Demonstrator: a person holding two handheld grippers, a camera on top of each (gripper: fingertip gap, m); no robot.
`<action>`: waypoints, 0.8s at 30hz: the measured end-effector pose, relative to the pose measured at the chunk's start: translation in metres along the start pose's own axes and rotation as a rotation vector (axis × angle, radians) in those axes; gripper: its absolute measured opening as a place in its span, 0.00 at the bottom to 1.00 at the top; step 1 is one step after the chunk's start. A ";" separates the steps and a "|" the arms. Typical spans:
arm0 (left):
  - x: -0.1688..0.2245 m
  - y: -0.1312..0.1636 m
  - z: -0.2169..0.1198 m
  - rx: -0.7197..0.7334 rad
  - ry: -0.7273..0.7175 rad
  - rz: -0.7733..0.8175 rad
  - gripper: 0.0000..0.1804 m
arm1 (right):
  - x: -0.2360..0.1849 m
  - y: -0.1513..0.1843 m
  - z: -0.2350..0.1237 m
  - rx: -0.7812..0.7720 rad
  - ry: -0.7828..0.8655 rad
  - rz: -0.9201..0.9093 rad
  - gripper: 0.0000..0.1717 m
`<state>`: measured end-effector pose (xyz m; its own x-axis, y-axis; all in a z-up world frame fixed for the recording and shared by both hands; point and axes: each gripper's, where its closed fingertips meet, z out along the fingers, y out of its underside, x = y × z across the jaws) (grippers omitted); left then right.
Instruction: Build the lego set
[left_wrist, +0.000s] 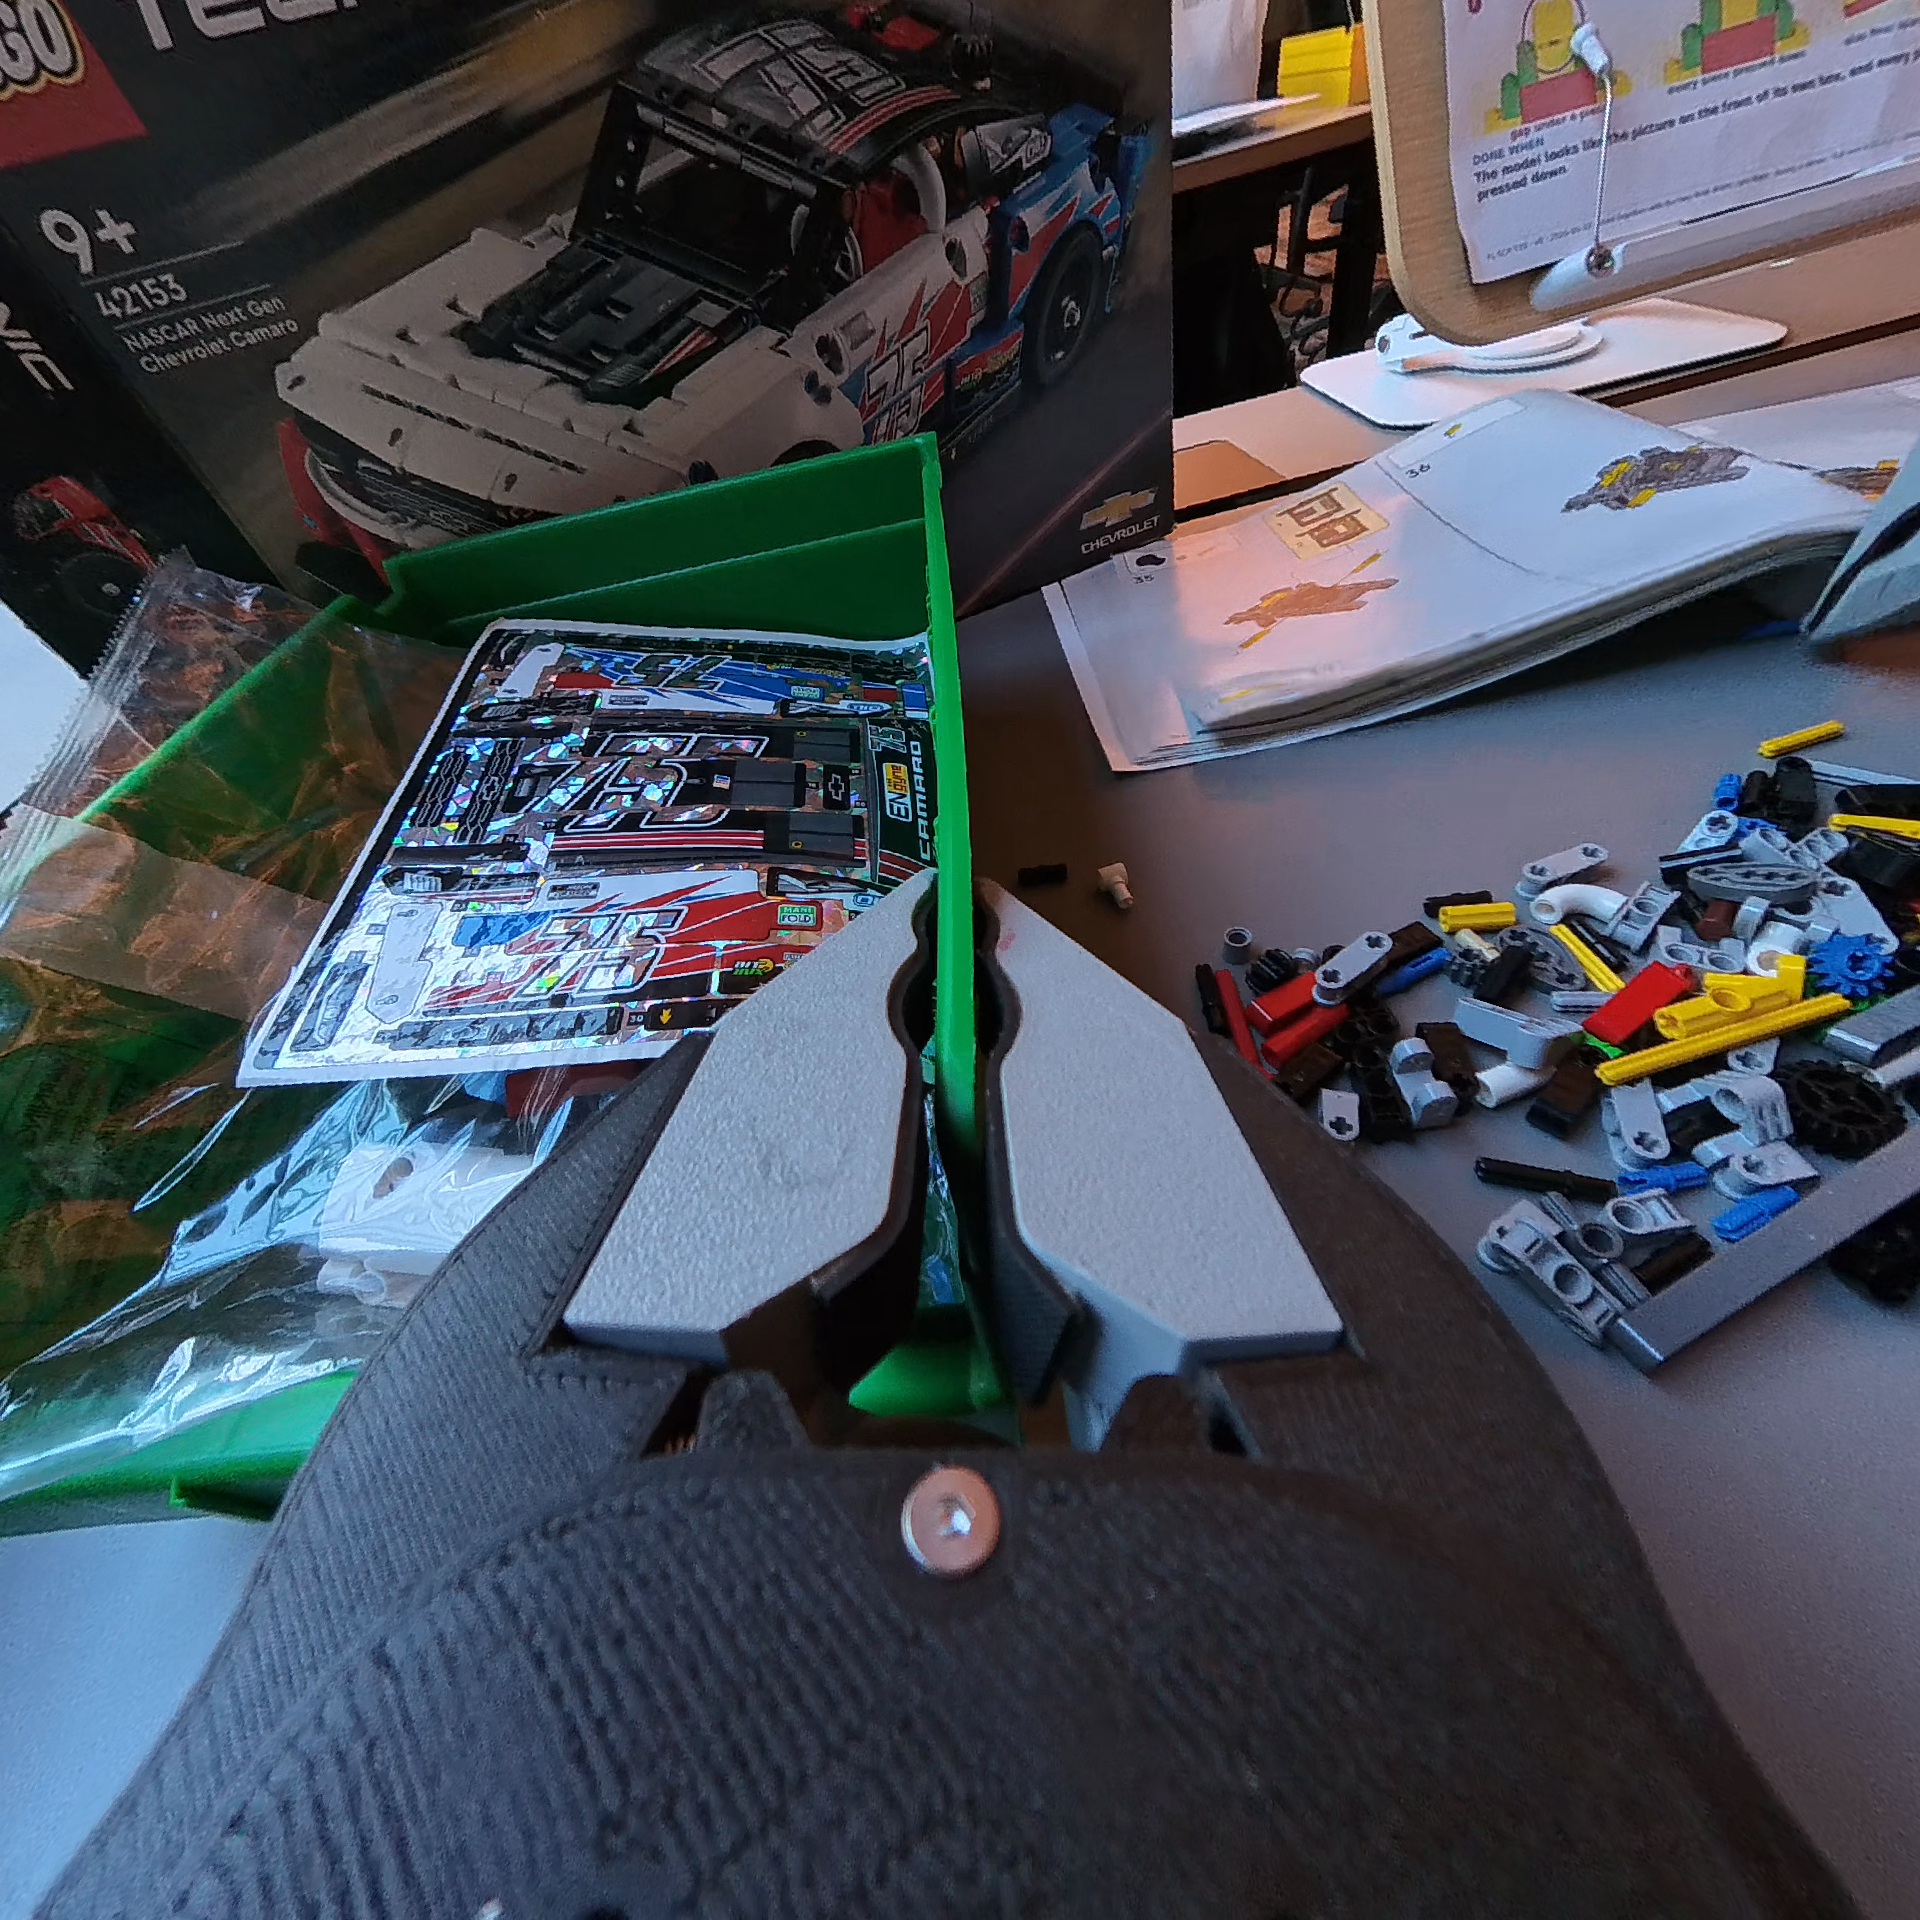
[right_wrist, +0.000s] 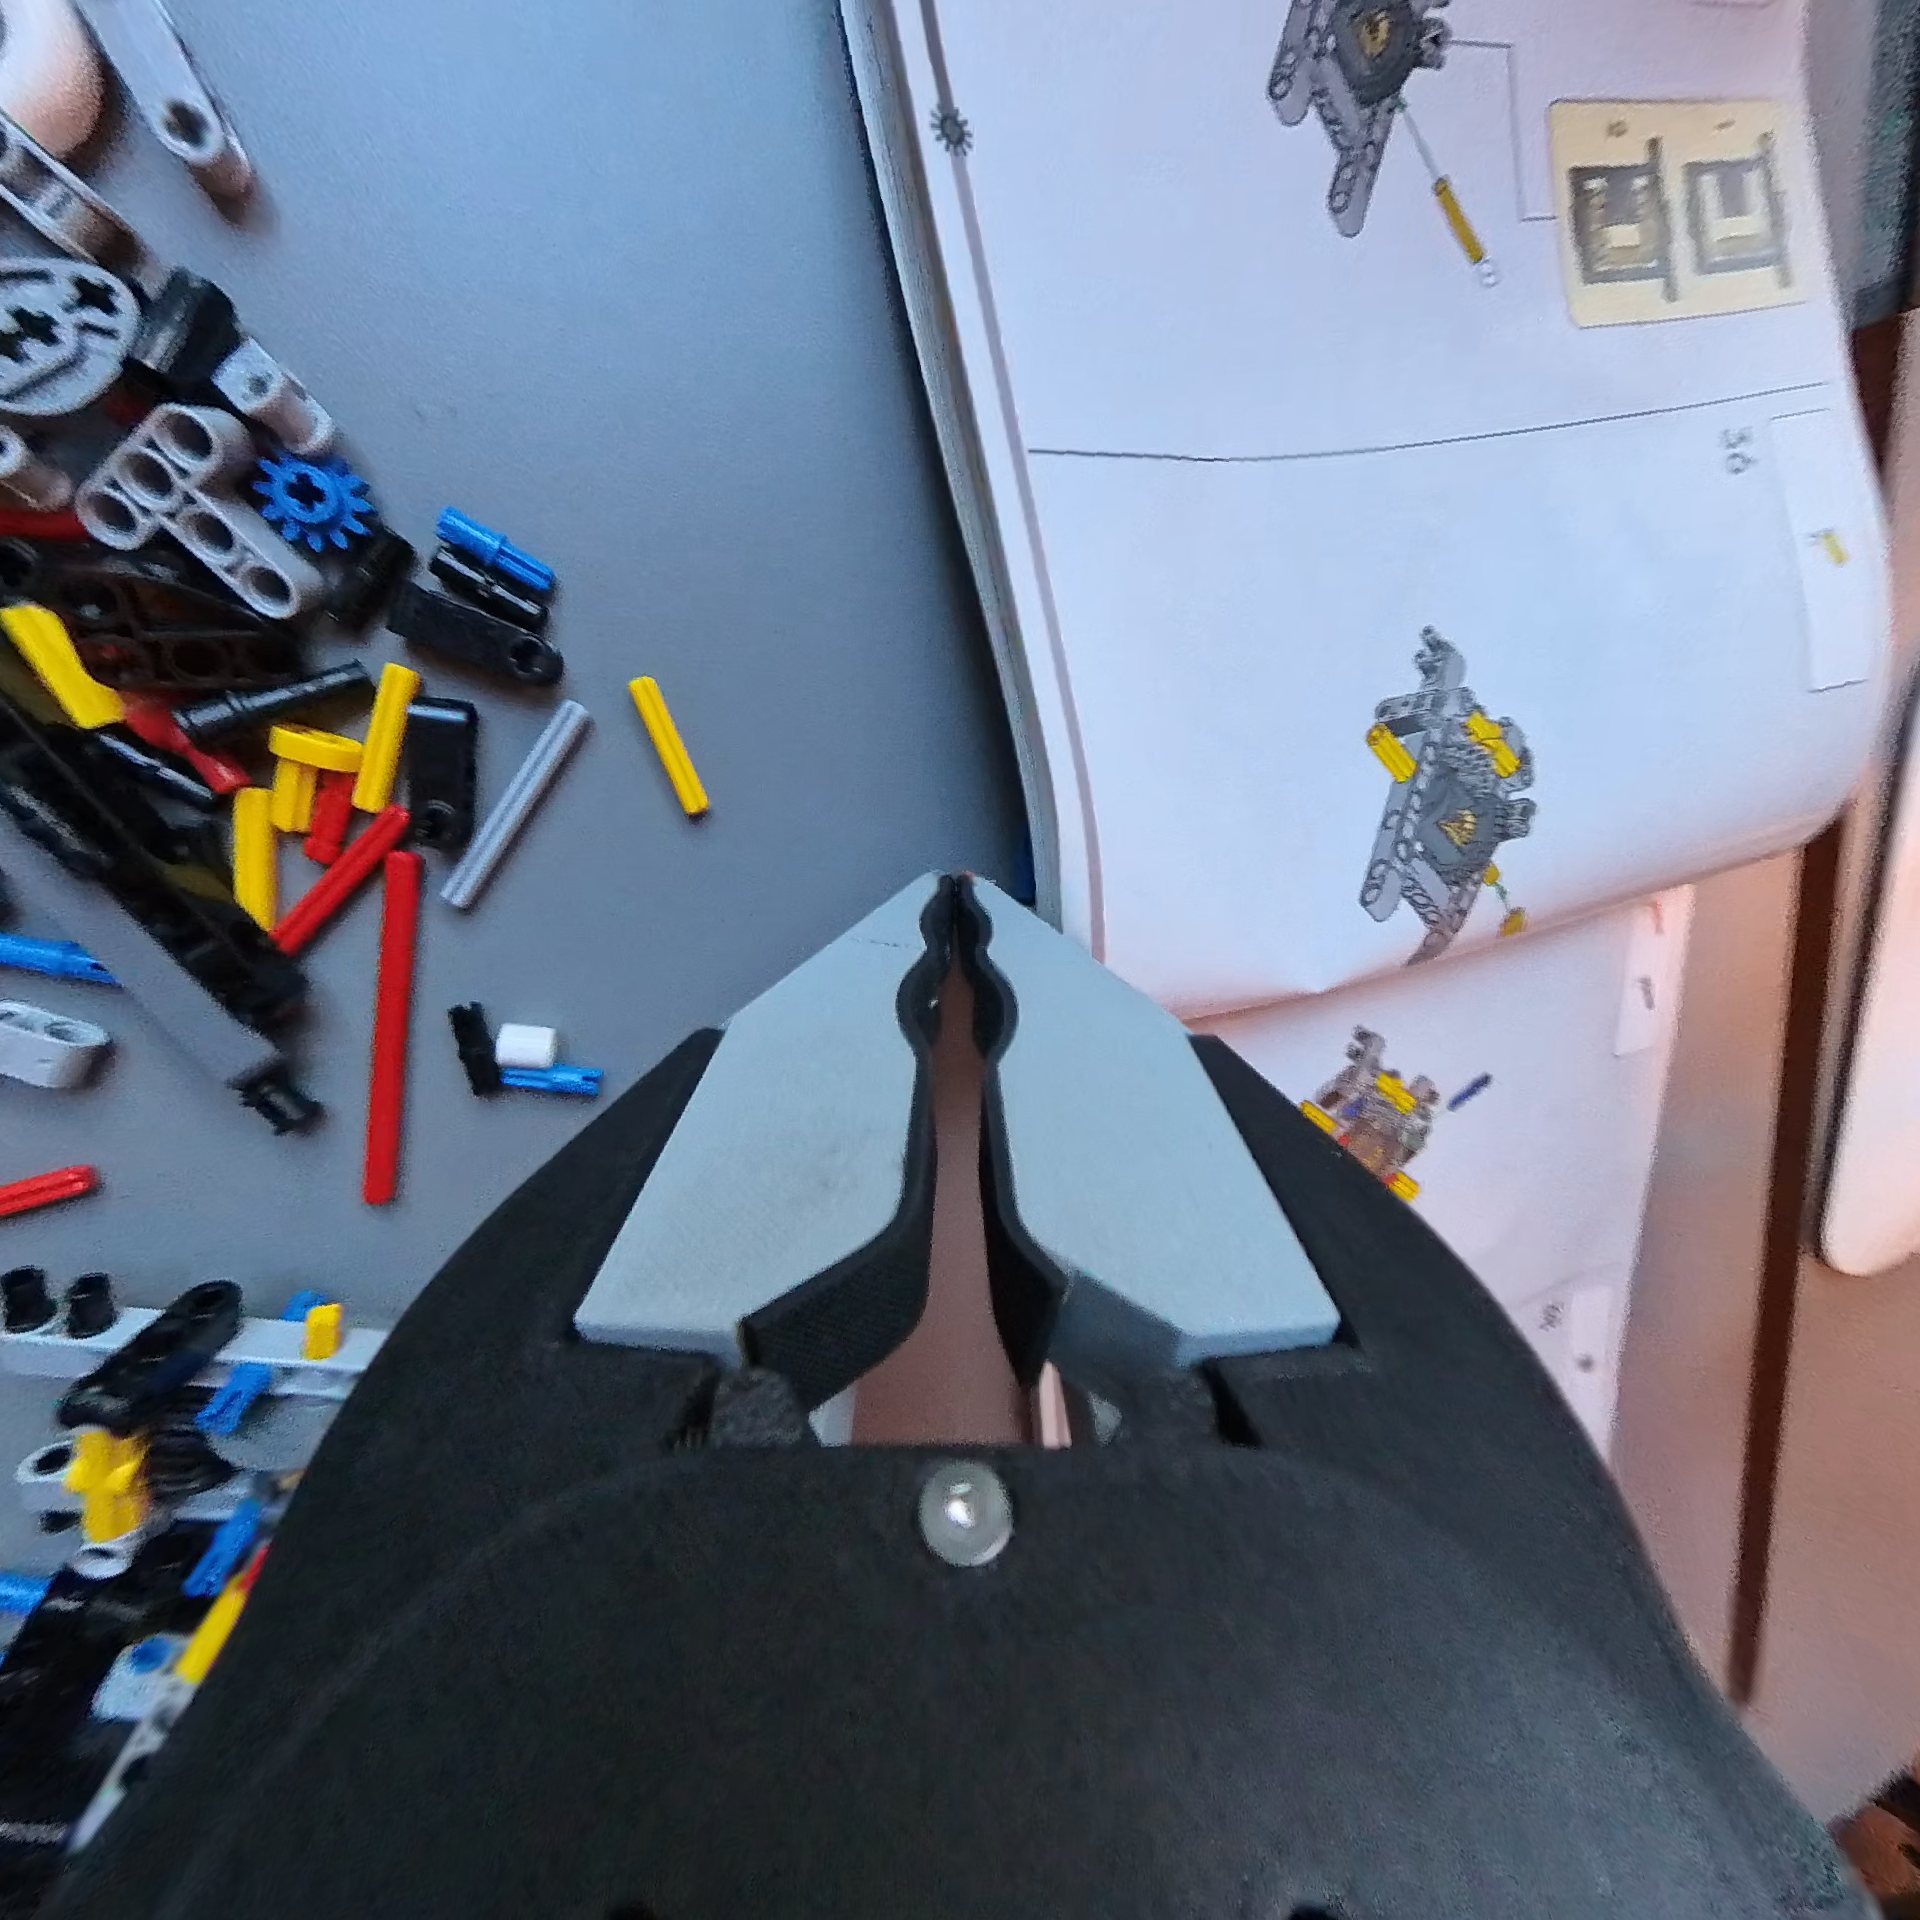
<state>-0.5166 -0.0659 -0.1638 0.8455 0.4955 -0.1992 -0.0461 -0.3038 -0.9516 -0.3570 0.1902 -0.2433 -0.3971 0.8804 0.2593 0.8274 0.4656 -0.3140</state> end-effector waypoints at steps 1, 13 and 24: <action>0.000 0.000 0.000 0.000 0.000 0.000 0.00 | 0.003 0.001 -0.002 0.002 0.032 -0.018 0.00; 0.000 0.000 0.000 0.000 -0.001 0.000 0.00 | 0.025 0.005 -0.001 0.005 0.161 -0.043 0.00; 0.000 0.000 0.000 0.003 -0.002 0.001 0.00 | 0.008 -0.004 -0.011 0.096 0.048 0.059 0.07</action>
<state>-0.5164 -0.0663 -0.1640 0.8441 0.4971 -0.2010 -0.0486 -0.3023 -0.9520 -0.3595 0.1948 -0.2300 -0.3276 0.9022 0.2807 0.8058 0.4219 -0.4155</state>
